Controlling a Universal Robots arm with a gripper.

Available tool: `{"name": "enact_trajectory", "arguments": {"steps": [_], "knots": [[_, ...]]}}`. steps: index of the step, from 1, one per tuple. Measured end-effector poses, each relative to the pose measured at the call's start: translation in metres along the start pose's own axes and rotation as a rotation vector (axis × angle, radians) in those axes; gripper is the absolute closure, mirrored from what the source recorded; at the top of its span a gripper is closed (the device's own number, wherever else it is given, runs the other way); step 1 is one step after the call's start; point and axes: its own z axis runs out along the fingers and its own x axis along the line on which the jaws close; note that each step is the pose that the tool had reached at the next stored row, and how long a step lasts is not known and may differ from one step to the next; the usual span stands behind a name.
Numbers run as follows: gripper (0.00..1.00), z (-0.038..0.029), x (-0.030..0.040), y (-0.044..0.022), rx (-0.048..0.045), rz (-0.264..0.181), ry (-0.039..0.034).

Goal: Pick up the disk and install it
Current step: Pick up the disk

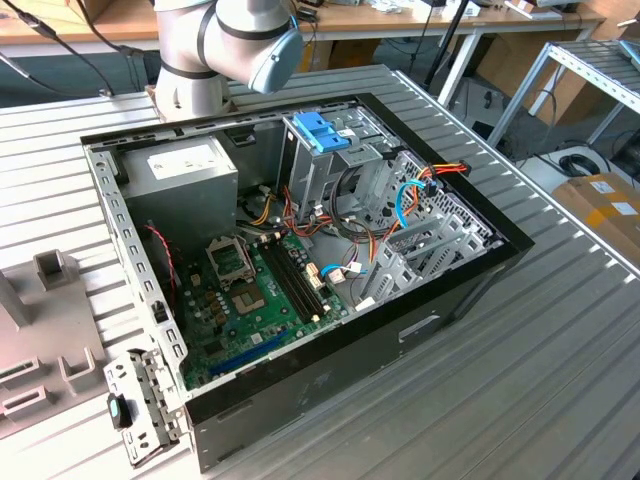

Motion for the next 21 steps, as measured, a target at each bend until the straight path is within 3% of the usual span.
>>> {"name": "enact_trajectory", "arguments": {"steps": [21], "knots": [[0.52,0.0047,0.0001,0.0044,0.0000,0.000,-0.0005]]}}
